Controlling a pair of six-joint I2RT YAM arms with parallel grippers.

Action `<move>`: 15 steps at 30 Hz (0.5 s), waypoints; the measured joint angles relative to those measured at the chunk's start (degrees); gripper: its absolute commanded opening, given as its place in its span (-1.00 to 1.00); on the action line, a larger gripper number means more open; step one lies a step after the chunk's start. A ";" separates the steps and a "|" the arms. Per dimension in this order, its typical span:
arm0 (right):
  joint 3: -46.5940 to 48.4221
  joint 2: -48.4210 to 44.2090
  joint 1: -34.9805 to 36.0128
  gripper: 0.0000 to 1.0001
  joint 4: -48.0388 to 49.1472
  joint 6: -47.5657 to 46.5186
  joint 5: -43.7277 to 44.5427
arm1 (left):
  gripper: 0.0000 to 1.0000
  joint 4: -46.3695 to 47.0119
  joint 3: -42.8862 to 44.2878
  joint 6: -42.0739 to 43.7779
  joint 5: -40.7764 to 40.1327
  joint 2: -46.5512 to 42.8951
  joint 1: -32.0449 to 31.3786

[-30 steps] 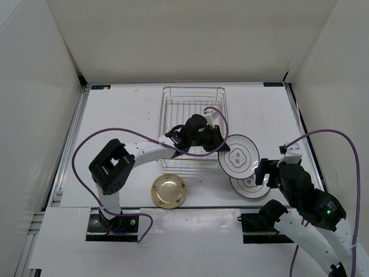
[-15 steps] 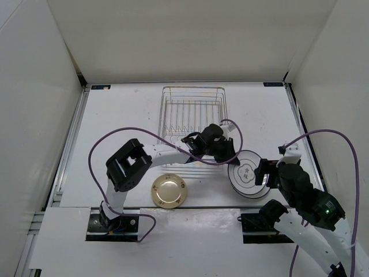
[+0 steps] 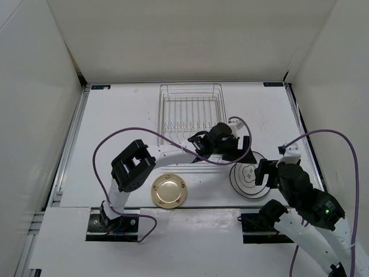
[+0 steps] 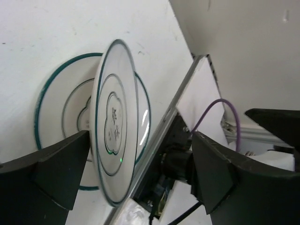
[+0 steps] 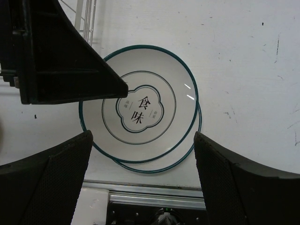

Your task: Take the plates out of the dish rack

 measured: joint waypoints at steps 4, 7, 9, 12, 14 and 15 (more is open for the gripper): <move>0.00 0.00 0.00 0.80 0.02 0.00 0.00 | 1.00 -1.62 0.20 0.07 -1.49 0.07 0.50; 0.00 0.11 0.00 0.80 0.00 0.00 0.00 | 1.00 -5.64 2.51 1.09 -3.52 0.20 0.79; 0.00 0.28 0.00 0.80 0.02 0.00 0.00 | 1.00 -10.47 5.95 2.75 -5.73 0.39 0.81; -0.02 0.37 0.00 0.80 0.00 0.00 -0.02 | 1.00 -18.40 12.98 6.51 -11.30 0.39 0.63; -0.02 0.46 0.00 0.80 0.02 0.00 -0.04 | 1.00 -22.95 17.33 9.66 -16.06 0.15 0.24; -0.02 0.59 0.00 0.80 0.02 0.00 -0.04 | 1.00 -24.76 18.73 11.61 -19.02 -0.37 -0.15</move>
